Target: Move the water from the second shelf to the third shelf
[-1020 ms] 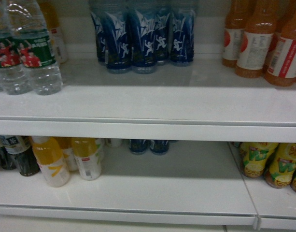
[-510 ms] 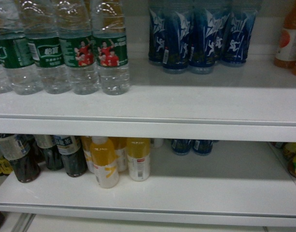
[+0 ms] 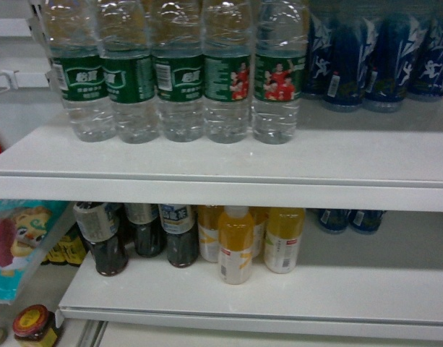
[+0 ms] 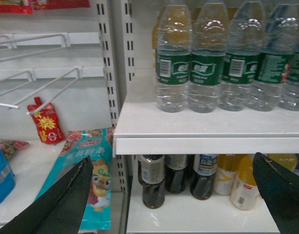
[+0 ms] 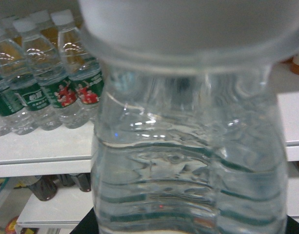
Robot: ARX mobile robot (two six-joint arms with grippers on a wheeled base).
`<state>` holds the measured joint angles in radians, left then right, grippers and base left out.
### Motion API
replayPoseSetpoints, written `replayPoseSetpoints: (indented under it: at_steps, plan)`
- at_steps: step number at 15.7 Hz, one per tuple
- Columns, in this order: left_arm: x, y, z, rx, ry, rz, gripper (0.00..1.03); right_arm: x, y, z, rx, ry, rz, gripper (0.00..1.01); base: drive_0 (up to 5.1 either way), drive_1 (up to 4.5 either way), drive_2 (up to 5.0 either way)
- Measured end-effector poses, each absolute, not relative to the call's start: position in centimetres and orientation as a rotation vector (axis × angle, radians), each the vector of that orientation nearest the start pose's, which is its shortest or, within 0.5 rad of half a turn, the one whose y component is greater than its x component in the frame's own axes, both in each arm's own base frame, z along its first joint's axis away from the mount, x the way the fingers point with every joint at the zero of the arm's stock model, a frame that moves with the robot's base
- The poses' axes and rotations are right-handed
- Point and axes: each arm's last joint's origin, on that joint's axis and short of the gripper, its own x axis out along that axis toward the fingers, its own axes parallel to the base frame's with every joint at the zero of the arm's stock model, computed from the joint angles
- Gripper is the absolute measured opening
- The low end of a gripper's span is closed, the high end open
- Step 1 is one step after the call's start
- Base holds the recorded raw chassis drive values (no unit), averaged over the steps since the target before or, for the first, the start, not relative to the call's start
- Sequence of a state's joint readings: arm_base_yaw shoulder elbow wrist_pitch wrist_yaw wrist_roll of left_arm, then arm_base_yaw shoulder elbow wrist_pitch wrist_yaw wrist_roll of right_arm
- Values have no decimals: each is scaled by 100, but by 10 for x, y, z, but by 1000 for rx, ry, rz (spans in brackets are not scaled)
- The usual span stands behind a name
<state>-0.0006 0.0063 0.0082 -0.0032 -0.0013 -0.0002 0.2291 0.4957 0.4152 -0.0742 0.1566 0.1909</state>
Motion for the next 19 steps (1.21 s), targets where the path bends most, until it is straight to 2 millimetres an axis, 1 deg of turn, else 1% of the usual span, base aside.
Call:
replayPoseSetpoints:
  at_steps: [15,17,19]
  plan:
    - [98,0,166,0,-1,1,98,130,26,254,160,163,58,43,-506,239,239]
    - [98,0,165,0,2,3,98,129,27,255,166,153,83,43,-506,239,239]
    - [98,0,165,0,1,3,98,130,27,254,163,160,73,43,0,0,0]
